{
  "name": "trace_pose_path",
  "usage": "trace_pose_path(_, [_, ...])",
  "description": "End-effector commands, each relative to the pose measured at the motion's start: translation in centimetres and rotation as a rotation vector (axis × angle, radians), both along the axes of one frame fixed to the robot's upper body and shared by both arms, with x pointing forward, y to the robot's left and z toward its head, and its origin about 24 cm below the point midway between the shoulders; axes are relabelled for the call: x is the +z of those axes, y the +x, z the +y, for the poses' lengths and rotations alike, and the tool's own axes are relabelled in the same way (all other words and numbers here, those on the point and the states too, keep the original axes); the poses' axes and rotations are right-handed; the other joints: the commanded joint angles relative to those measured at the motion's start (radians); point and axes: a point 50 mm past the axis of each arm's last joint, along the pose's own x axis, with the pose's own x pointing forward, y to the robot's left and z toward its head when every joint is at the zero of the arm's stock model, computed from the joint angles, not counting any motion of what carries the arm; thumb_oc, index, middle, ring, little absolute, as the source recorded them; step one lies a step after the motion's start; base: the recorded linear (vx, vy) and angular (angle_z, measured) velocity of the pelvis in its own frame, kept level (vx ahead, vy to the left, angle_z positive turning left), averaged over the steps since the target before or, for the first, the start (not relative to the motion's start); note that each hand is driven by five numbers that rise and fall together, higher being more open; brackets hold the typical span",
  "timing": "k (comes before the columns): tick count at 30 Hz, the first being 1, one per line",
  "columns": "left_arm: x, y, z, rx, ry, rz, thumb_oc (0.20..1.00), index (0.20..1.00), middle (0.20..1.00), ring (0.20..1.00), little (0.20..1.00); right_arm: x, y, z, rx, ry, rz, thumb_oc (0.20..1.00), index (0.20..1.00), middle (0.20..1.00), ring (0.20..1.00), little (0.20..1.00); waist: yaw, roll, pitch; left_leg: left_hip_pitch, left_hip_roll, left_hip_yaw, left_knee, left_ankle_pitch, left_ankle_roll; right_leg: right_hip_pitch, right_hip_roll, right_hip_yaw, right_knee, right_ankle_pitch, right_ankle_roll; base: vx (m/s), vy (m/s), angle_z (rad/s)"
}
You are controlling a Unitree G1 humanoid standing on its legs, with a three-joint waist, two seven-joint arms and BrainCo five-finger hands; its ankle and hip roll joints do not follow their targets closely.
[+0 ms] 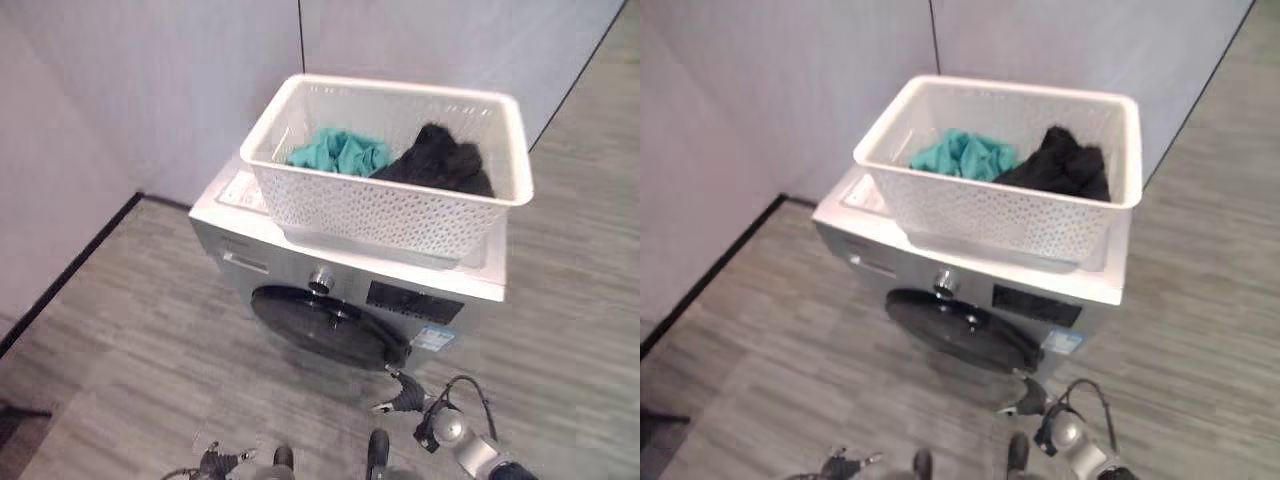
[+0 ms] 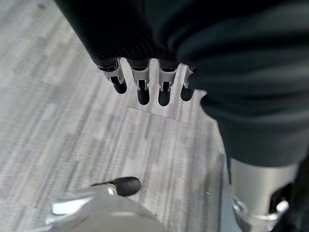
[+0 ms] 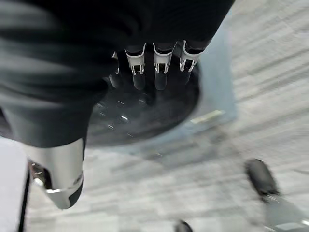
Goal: Grab the laundry basket,head to the washer,open it,put in the laundry and shut it.
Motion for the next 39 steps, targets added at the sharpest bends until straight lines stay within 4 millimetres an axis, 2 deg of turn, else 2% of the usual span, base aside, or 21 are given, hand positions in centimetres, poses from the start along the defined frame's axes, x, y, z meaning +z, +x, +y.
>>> trace_pose_path(1, [0.5,1.6,0.1,-0.059,0.047,-0.030,1.000,1.000,1.000,1.000,1.000,1.6,0.8,0.1,-0.005,0.022,-0.110,1.000,1.000,1.000,1.000,1.000,-0.042,-0.067,-0.004,0.003,0.047,0.059,0.178,-0.061,-0.012,0.024,-0.076,0.044,0.006,-0.094,0.094,-0.21,0.060,0.32])
trace_pose_path(3, [0.4,1.4,-0.4,-0.076,0.034,-0.031,1.000,1.000,1.000,1.000,1.000,1.5,0.3,-0.6,-0.030,0.016,-0.105,1.000,1.000,1.000,1.000,1.000,-0.055,-0.060,-0.006,0.038,0.030,0.028,0.243,-0.089,-0.009,0.016,-0.078,0.046,0.006,-0.082,0.090,-0.13,0.095,0.09])
trace_pose_path(6, [0.4,1.7,-1.2,-0.136,0.025,-0.034,1.000,1.000,1.000,1.000,1.000,1.6,0.1,-1.6,-0.094,0.012,-0.117,1.000,1.000,1.000,1.000,1.000,-0.094,-0.038,-0.034,0.166,0.015,0.050,0.143,-0.130,0.009,-0.018,-0.095,0.029,0.006,-0.042,0.110,-0.12,0.176,0.09])
trace_pose_path(7, [0.5,2.1,-1.6,-0.178,0.025,-0.045,1.000,1.000,1.000,1.000,1.000,2.0,0.3,-2.2,-0.116,-0.003,-0.138,1.000,1.000,1.000,1.000,1.000,-0.110,-0.026,-0.040,0.187,0.013,0.066,0.105,-0.160,0.013,-0.033,-0.102,0.024,0.006,-0.028,0.121,-0.11,0.157,0.14])
trace_pose_path(8, [0.5,2.1,-1.6,-0.178,0.025,-0.045,1.000,1.000,1.000,1.000,1.000,2.0,0.3,-2.2,-0.116,-0.003,-0.138,1.000,1.000,1.000,1.000,1.000,-0.110,-0.026,-0.040,0.187,0.013,0.066,0.105,-0.160,0.013,-0.033,-0.102,0.024,0.006,-0.028,0.121,-0.11,0.144,0.33])
trace_pose_path(10, [0.6,2.3,-1.9,-0.238,0.038,-0.054,1.000,1.000,1.000,1.000,1.000,2.4,0.9,-2.8,-0.144,-0.030,-0.173,1.000,1.000,1.000,1.000,1.000,-0.111,-0.030,-0.040,0.185,-0.041,0.027,0.066,-0.202,0.038,-0.060,-0.132,0.039,0.006,0.012,0.137,-0.16,0.212,0.46])
trace_pose_path(11, [0.9,2.9,-1.9,-0.295,0.044,-0.072,1.000,1.000,1.000,1.000,1.000,3.5,2.0,-3.7,-0.186,-0.051,-0.233,1.000,1.000,1.000,1.000,1.000,-0.109,-0.031,-0.028,0.190,-0.073,0.025,0.035,-0.227,0.062,-0.070,-0.152,0.023,0.010,0.037,0.149,-0.18,0.218,0.34])
trace_pose_path(13, [0.9,2.9,-1.9,-0.316,0.044,-0.069,1.000,1.000,1.000,1.000,1.000,4.1,2.7,-4.2,-0.214,-0.056,-0.265,1.000,1.000,1.000,1.000,1.000,-0.105,-0.027,-0.018,0.198,-0.079,0.043,0.022,-0.224,0.070,-0.078,-0.161,0.016,0.025,0.041,0.158,-0.17,0.196,0.17])
trace_pose_path(14, [0.9,2.5,-1.4,-0.350,0.057,-0.059,1.000,1.000,1.000,1.000,1.000,4.9,3.7,-5.3,-0.266,-0.088,-0.308,1.000,1.000,1.000,1.000,1.000,-0.094,-0.014,-0.012,0.218,-0.084,0.057,-0.010,-0.214,0.082,-0.081,-0.172,0.003,0.039,0.033,0.171,-0.18,0.186,-0.13])
trace_pose_path(16, [0.8,2.4,-1.2,-0.355,0.063,-0.054,1.000,1.000,1.000,1.000,1.000,5.1,4.0,-5.5,-0.283,-0.086,-0.323,1.000,1.000,1.000,1.000,1.000,-0.091,-0.014,-0.012,0.220,-0.085,0.062,-0.025,-0.202,0.083,-0.090,-0.183,0.009,0.050,0.034,0.174,-0.13,0.061,-0.39])
trace_pose_path(17, [0.9,2.2,-0.3,-0.349,0.083,-0.040,1.000,1.000,1.000,1.000,1.000,6.2,4.9,-6.1,-0.335,-0.075,-0.375,1.000,1.000,1.000,1.000,1.000,-0.085,-0.006,-0.007,0.211,-0.074,0.061,-0.041,-0.178,0.085,-0.084,-0.188,0.038,0.096,0.009,0.172,-0.13,-0.001,-0.28])
trace_pose_path(18, [0.9,2.2,-0.3,-0.348,0.084,-0.041,1.000,1.000,1.000,1.000,1.000,6.2,4.9,-6.1,-0.335,-0.075,-0.375,1.000,1.000,1.000,1.000,1.000,-0.085,-0.009,-0.009,0.207,-0.077,0.061,-0.041,-0.176,0.086,-0.088,-0.191,0.040,0.096,0.010,0.172,-0.17,-0.008,-0.11])
trace_pose_path(20, [0.9,1.8,0.4,-0.311,0.081,-0.036,1.000,1.000,1.000,1.000,1.000,6.4,5.0,-6.7,-0.351,-0.080,-0.388,1.000,1.000,1.000,1.000,1.000,-0.066,-0.009,-0.018,0.195,-0.081,0.040,-0.054,-0.159,0.097,-0.060,-0.177,0.099,0.180,-0.032,0.157,-0.09,-0.054,0.00])
trace_pose_path(21, [0.6,0.8,0.8,-0.282,0.075,-0.011,1.000,1.000,1.000,1.000,1.000,6.8,5.3,-7.0,-0.364,-0.086,-0.401,1.000,1.000,1.000,1.000,1.000,-0.034,-0.022,-0.039,0.187,-0.089,0.029,-0.061,-0.150,0.099,-0.008,-0.182,0.107,0.187,-0.044,0.158,-0.04,-0.111,0.28])
trace_pose_path(25, [-0.2,-1.7,1.1,-0.212,0.055,0.055,1.000,1.000,1.000,1.000,1.000,6.8,5.8,-6.8,-0.354,-0.093,-0.403,1.000,1.000,1.000,1.000,1.000,0.014,-0.047,-0.080,0.185,-0.082,0.027,-0.068,-0.145,0.089,0.039,-0.187,0.086,0.137,-0.042,0.161,0.05,-0.138,0.06])
trace_pose_path(28, [-0.3,-2.0,0.9,-0.201,0.046,0.060,1.000,1.000,1.000,1.000,1.000,7.1,6.0,-6.8,-0.350,-0.095,-0.419,1.000,1.000,1.000,1.000,1.000,0.026,-0.056,-0.082,0.170,-0.067,0.009,-0.068,-0.136,0.072,0.065,-0.179,0.069,0.092,-0.043,0.160,0.02,-0.148,-0.03])
trace_pose_path(29, [-0.5,-2.3,0.4,-0.223,0.036,0.069,1.000,1.000,1.000,1.000,1.000,7.2,5.9,-6.9,-0.350,-0.099,-0.423,1.000,1.000,1.000,1.000,1.000,0.034,-0.060,-0.090,0.160,-0.054,-0.010,-0.068,-0.133,0.059,0.093,-0.176,0.037,0.052,-0.045,0.159,0.02,-0.090,0.27])
trace_pose_path(30, [-0.5,-2.3,0.4,-0.223,0.036,0.069,1.000,1.000,1.000,1.000,1.000,7.2,5.9,-6.9,-0.350,-0.099,-0.423,1.000,1.000,1.000,1.000,1.000,0.033,-0.059,-0.090,0.160,-0.054,-0.010,-0.068,-0.133,0.059,0.094,-0.176,0.036,0.051,-0.045,0.159,0.04,-0.168,0.50])
trace_pose_path(32, [-0.6,-2.4,-0.6,-0.284,0.014,0.063,1.000,1.000,1.000,1.000,1.000,7.5,6.3,-7.4,-0.360,-0.109,-0.436,1.000,1.000,1.000,1.000,1.000,0.048,-0.054,-0.092,0.144,-0.033,-0.033,-0.068,-0.122,0.042,0.128,-0.167,-0.008,0.006,-0.048,0.158,0.02,-0.127,0.65])
trace_pose_path(39, [-0.6,-2.2,-1.7,-0.322,-0.015,0.045,1.000,1.000,1.000,1.000,1.000,8.8,8.4,-7.6,-0.396,-0.117,-0.491,1.000,1.000,1.000,1.000,1.000,0.084,-0.026,-0.050,0.092,0.000,-0.068,-0.068,-0.087,0.017,0.111,-0.151,-0.038,0.006,-0.076,0.149,-0.05,-0.055,0.29])
